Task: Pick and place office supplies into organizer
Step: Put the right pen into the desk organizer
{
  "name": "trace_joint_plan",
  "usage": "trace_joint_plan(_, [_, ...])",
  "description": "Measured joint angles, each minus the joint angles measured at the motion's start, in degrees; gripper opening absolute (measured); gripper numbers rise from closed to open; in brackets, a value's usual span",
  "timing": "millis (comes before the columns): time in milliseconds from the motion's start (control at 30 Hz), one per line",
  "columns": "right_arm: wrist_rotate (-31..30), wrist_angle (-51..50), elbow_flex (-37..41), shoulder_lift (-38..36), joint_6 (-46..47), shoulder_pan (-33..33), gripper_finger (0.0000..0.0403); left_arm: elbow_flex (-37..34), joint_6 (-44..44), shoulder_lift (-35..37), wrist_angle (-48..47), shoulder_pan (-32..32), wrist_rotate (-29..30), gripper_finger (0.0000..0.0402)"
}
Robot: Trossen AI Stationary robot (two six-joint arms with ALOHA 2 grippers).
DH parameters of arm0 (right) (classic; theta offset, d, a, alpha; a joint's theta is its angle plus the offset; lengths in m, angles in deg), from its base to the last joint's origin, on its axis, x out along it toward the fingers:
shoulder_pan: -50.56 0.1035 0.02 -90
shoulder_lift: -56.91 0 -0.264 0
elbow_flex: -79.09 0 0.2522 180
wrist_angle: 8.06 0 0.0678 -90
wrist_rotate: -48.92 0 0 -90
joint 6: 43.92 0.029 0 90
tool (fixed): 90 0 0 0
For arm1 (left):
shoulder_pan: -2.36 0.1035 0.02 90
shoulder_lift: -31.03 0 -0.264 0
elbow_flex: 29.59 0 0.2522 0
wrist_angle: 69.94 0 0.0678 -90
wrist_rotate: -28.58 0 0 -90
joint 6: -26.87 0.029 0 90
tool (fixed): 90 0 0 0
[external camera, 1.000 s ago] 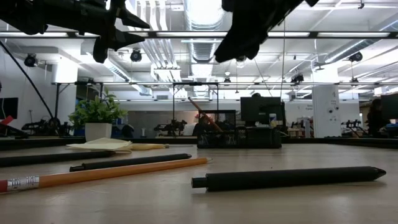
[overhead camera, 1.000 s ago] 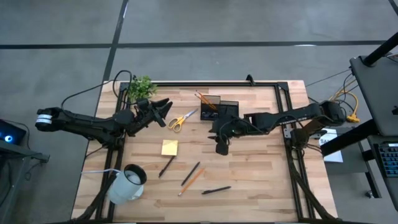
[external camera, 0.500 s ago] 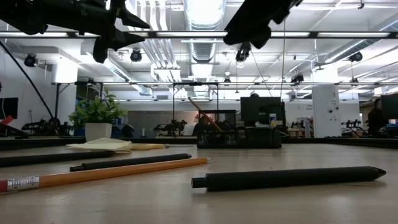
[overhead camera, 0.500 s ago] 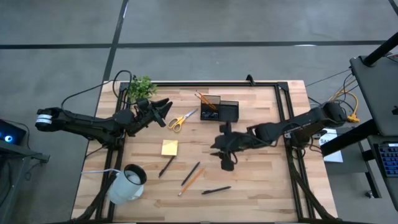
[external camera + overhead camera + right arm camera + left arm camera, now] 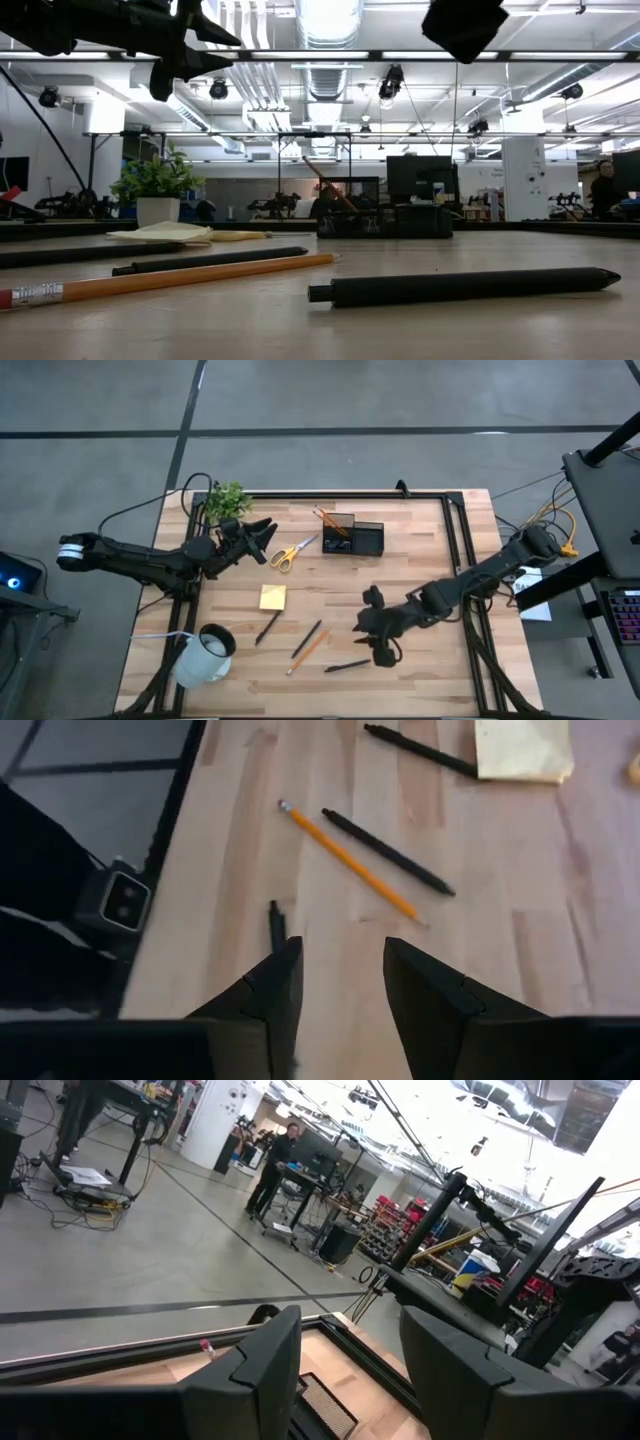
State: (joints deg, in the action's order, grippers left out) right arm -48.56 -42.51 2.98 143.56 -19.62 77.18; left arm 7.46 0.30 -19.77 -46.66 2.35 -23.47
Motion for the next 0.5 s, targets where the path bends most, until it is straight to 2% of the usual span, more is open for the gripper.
trace_joint_plan(300, [-0.7,-2.3,0.0,0.0,11.2,2.4,0.0141,0.0,0.5,-0.5,-0.2,0.0,0.0,0.0157])
trace_joint_plan(500, [0.7,-1.5,0.0,0.3,13.3,3.4,0.0155,0.0,0.5,-0.4,-0.1,0.0,0.0,0.0157])
